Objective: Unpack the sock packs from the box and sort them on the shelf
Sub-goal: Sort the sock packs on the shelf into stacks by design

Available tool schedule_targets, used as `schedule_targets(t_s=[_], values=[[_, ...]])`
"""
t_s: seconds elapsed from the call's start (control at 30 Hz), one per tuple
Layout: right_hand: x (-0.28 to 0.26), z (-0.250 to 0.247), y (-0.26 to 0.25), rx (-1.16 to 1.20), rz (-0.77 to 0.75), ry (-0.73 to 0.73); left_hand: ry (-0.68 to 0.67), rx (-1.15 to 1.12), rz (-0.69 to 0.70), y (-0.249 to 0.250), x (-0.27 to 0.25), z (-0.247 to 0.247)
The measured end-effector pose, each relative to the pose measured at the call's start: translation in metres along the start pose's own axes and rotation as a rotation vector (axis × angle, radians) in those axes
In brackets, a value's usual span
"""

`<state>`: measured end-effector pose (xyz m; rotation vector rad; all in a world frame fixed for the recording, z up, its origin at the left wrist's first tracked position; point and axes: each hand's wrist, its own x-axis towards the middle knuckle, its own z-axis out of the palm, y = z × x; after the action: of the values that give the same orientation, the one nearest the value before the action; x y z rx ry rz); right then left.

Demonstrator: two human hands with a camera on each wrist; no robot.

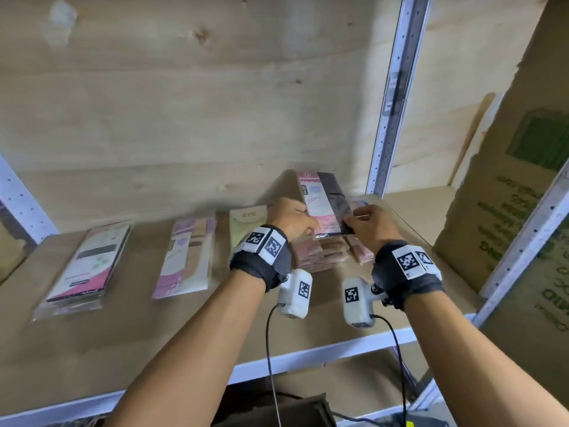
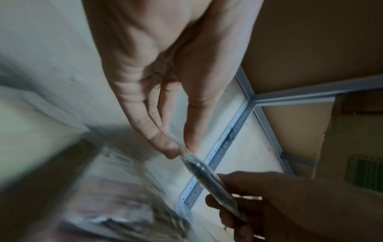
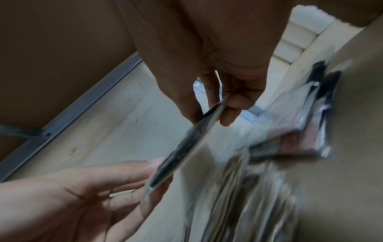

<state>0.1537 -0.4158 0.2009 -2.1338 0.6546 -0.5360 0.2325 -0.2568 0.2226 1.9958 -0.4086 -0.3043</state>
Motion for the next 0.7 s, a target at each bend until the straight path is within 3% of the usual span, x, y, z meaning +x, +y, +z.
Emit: schedule_targets(t_s=[0.27,0.37,0.53,0.7], values=[[0.037,-0.046,0.053,-0.072,0.158,0.067,-0.047,0.151,-0.021,0.039,0.031,0.085],[0.042,-0.048,0.066,-0.060,0.205,0.052,-0.061,0.199,-0.068,0.046,0.034,0.101],[0.041,-0.044,0.084,-0.058,0.269,-0.006,-0.098,0.486,-0.050,0.045,0.035,0.121],[0.044,-0.044,0.089,0.015,0.270,0.002,-0.131,0.532,-0.090,0.049,0.034,0.124]])
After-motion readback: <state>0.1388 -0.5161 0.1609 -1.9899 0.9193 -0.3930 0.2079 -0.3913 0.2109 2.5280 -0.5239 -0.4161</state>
